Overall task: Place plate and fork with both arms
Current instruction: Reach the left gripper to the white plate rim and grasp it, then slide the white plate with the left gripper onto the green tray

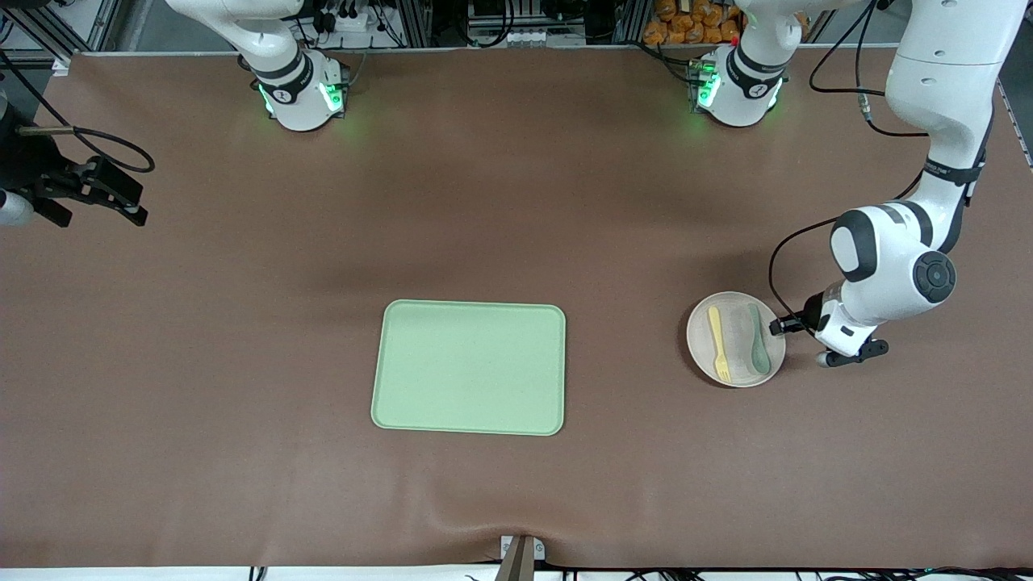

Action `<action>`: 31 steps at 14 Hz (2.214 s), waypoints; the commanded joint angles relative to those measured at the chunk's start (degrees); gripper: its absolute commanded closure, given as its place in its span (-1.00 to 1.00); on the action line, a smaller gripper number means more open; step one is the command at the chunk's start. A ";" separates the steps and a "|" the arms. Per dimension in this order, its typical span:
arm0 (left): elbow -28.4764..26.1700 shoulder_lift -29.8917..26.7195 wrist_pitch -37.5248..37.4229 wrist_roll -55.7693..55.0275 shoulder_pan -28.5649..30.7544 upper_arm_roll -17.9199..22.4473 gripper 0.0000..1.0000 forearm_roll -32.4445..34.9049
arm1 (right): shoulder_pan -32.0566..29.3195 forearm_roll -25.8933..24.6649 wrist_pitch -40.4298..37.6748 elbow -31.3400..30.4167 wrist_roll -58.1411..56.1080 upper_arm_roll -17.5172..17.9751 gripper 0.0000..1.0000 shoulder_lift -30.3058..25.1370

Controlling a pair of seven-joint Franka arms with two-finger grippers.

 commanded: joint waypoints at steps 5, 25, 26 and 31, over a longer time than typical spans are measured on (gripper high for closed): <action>3.52 2.95 0.47 1.07 0.30 -1.50 1.00 -3.24 | -1.23 0.70 -0.66 0.53 -1.02 0.61 -1.00 0.15; 36.56 18.23 -3.84 -20.19 -20.25 -11.96 1.00 -6.75 | -1.23 0.79 -0.57 0.53 -0.93 0.52 -1.00 0.32; 37.70 19.38 -3.67 -20.72 -21.22 -11.96 1.00 -6.75 | -1.23 0.79 -0.57 0.53 -0.93 0.52 -1.00 0.32; 38.24 23.25 2.21 -21.43 -24.21 -11.87 1.00 -6.75 | -1.23 0.79 -0.57 0.53 -0.93 0.52 -1.00 0.41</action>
